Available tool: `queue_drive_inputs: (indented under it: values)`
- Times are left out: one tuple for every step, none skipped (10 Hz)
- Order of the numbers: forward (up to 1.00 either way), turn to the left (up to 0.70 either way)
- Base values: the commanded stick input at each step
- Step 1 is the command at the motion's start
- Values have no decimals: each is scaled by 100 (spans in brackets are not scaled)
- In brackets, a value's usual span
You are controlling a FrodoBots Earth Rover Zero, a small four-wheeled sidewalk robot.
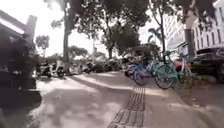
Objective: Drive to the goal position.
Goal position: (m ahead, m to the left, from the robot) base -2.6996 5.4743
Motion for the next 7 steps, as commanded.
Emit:
queue_drive_inputs:
  values:
    - [70,0]
    - [70,0]
    - [70,0]
    - [70,0]
    - [70,0]
    - [70,0]
    - [70,0]
